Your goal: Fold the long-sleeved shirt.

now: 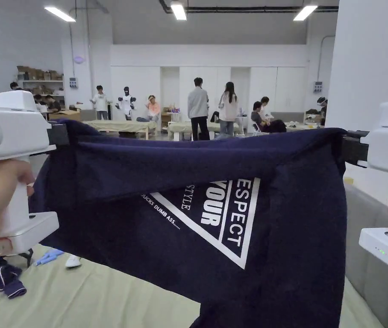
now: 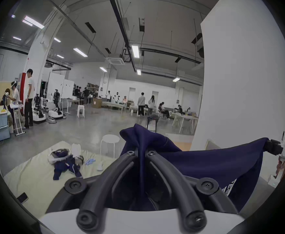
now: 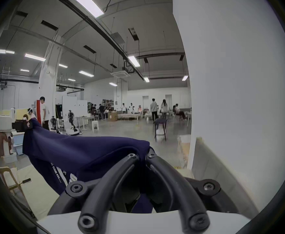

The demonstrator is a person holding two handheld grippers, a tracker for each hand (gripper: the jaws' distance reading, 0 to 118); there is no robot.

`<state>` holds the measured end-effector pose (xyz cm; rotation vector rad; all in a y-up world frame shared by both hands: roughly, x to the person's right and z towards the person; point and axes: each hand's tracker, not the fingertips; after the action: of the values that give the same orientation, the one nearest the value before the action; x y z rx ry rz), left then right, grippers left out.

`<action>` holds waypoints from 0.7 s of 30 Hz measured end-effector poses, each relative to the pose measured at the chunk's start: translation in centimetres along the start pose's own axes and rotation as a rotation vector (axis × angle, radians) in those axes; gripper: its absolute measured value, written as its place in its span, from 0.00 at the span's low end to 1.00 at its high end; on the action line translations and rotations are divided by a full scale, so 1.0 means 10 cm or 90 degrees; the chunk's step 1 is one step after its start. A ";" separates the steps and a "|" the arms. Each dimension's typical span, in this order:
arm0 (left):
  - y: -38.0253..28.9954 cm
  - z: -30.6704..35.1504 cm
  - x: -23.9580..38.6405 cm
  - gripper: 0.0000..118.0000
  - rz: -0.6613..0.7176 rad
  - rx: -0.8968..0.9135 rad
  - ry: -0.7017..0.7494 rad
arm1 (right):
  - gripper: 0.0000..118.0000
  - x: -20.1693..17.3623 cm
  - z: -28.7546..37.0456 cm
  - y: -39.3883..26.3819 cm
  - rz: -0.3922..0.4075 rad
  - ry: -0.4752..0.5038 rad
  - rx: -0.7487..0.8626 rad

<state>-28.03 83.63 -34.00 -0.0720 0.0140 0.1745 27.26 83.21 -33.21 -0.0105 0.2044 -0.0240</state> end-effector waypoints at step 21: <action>1.30 -1.51 0.48 0.09 0.030 0.085 0.002 | 0.02 0.06 -1.40 1.55 0.064 -0.142 0.124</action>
<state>-25.68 96.12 -50.07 0.0609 0.0303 0.2203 25.40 98.61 -47.20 0.1904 -0.0216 0.0574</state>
